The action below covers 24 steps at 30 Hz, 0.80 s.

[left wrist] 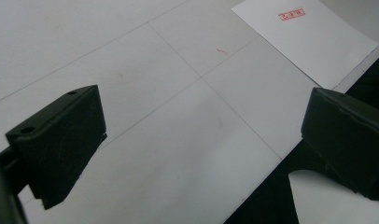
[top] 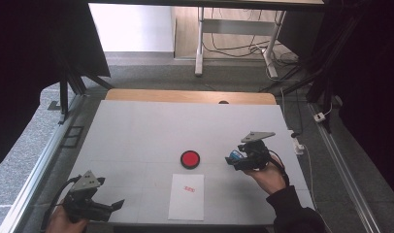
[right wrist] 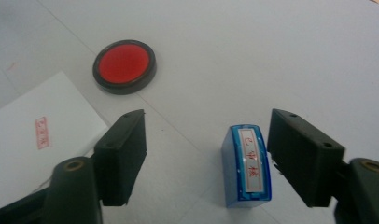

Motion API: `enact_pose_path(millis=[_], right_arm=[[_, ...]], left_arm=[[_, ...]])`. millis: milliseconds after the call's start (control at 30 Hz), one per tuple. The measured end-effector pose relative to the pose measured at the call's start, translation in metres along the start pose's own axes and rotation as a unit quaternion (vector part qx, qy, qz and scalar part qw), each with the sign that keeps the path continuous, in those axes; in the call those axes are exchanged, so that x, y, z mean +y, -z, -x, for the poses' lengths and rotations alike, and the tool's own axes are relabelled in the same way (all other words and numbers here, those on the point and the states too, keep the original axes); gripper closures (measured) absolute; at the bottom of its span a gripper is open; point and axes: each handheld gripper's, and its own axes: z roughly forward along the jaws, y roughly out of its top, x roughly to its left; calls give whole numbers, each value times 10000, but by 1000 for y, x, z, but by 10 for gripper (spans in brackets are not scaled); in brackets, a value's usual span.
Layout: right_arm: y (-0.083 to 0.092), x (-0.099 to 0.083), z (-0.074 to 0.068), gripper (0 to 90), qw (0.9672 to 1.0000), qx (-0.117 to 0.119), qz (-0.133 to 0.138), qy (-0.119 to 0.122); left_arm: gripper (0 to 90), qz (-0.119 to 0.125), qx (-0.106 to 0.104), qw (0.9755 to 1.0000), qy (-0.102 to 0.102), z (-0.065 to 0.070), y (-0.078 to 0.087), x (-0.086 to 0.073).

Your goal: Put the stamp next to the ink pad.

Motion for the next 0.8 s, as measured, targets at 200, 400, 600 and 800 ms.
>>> enact_pose_path(millis=[200, 400, 600, 800], right_arm=[[6, 0, -11, 195, 10000, 17, 42, 27], [16, -3, -19, 121, 9998, 57, 193, -24], [27, -9, -24, 52, 9997, 42, 223, -118], [37, -19, -26, 30, 9993, 54, 318, -173]], left_arm=[[0, -3, 7, 10000, 0, 0, 0, 0], [0, -3, 11, 10000, -2, 0, 0, 0], [0, -3, 12, 10000, -8, 0, 0, 0], [0, -10, 9, 10000, -9, 0, 0, 0]])
